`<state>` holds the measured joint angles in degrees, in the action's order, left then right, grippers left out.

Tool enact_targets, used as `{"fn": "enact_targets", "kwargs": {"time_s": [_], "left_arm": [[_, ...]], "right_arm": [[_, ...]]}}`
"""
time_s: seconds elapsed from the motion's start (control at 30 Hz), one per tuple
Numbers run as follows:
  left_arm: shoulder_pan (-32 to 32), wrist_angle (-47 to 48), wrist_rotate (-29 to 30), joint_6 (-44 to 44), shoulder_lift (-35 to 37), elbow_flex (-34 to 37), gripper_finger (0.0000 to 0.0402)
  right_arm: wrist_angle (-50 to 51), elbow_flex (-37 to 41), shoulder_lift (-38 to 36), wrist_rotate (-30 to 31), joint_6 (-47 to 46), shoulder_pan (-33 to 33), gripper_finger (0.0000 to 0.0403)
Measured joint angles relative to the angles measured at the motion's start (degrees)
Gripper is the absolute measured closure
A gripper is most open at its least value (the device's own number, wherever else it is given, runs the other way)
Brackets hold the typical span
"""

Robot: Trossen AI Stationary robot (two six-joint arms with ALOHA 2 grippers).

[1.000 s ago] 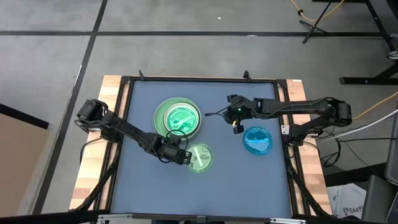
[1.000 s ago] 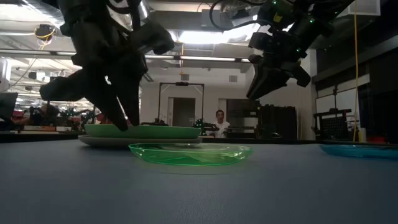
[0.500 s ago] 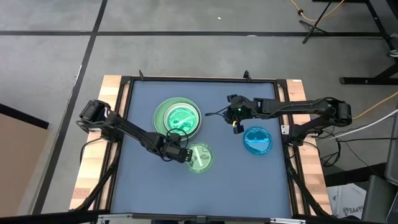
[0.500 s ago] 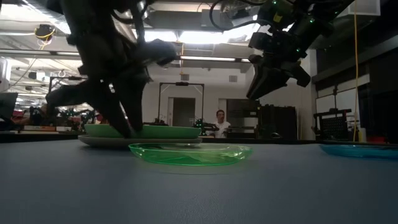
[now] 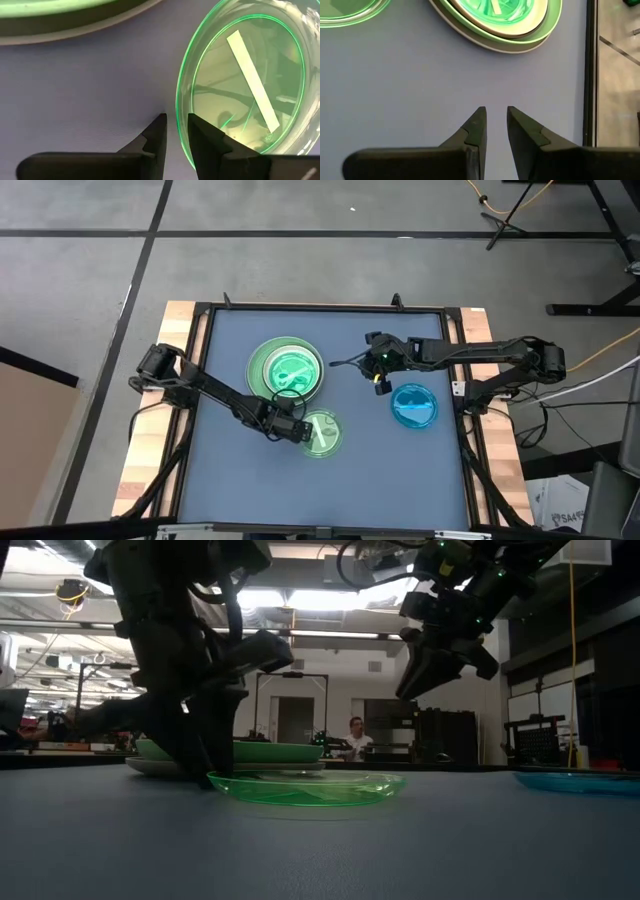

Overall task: Stack plastic plates
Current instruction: Stack the transparent green plate on top of the transparent green plate

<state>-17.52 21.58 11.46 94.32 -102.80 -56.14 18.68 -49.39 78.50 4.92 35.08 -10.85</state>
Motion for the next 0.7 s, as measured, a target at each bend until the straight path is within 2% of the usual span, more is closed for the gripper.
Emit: {"fn": "enact_targets", "kwargs": {"time_s": [0.37,0.7], "left_arm": [[0.0,-0.66,-0.32,-0.39,-0.02,0.0,0.0334],[-0.05,-0.97,-0.49,-0.63,-0.07,0.0,0.0395]], "right_arm": [[-1.03,0.0,0.0,0.01,-0.01,0.0,0.0336],[-1.03,0.0,0.0,0.01,-0.01,0.0,0.0336]]}}
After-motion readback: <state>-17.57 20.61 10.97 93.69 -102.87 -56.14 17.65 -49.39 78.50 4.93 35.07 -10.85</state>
